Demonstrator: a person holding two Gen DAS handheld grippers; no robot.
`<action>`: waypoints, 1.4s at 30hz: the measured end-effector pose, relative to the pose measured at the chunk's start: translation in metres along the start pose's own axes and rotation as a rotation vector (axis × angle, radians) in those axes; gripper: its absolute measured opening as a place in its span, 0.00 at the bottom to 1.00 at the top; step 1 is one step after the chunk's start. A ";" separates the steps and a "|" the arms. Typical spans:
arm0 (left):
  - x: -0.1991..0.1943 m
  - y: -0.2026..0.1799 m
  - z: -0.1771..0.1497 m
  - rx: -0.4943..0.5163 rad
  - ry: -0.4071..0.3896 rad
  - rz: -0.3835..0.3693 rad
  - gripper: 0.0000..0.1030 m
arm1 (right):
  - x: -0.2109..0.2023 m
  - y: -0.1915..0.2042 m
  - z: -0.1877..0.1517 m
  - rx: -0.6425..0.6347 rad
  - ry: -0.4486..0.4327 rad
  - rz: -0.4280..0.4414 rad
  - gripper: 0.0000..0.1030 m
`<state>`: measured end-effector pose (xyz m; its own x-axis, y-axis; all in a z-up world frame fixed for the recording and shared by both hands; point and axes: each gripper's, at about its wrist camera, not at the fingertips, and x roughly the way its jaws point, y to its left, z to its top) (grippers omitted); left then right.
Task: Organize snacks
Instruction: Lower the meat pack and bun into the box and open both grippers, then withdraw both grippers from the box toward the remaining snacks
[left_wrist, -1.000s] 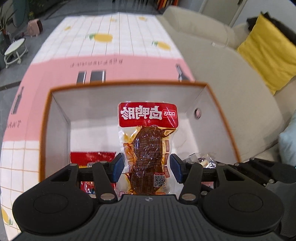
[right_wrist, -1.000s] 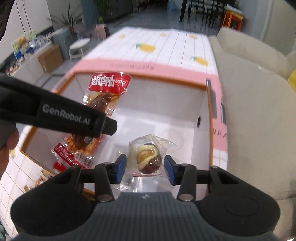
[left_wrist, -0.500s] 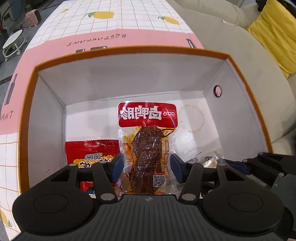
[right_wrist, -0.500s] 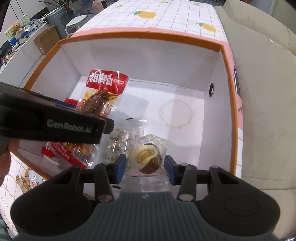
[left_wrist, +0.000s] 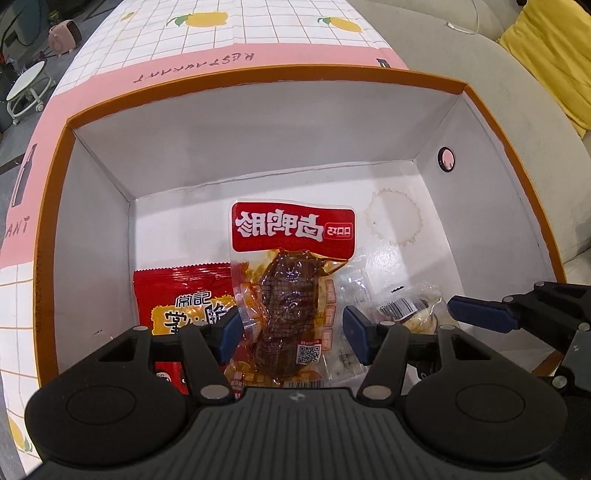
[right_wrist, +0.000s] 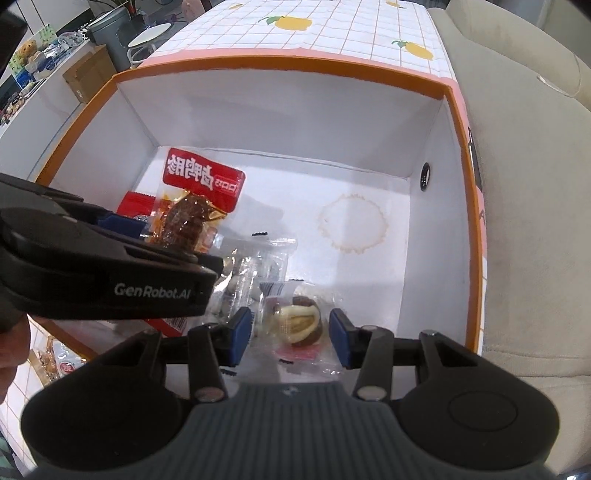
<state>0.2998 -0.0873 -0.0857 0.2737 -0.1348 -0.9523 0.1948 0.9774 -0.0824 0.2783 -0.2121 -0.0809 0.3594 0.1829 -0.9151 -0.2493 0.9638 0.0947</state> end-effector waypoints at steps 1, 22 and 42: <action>-0.001 0.000 0.000 -0.001 -0.002 0.001 0.65 | -0.001 0.000 0.000 0.002 -0.002 0.000 0.44; -0.062 0.002 -0.023 -0.016 -0.193 0.017 0.74 | -0.050 0.007 -0.015 0.000 -0.130 -0.027 0.66; -0.149 0.002 -0.113 -0.046 -0.461 0.022 0.79 | -0.143 0.040 -0.090 0.009 -0.464 -0.087 0.70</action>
<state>0.1525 -0.0471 0.0227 0.6694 -0.1620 -0.7250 0.1447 0.9857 -0.0866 0.1360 -0.2172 0.0183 0.7429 0.1666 -0.6483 -0.1932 0.9807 0.0305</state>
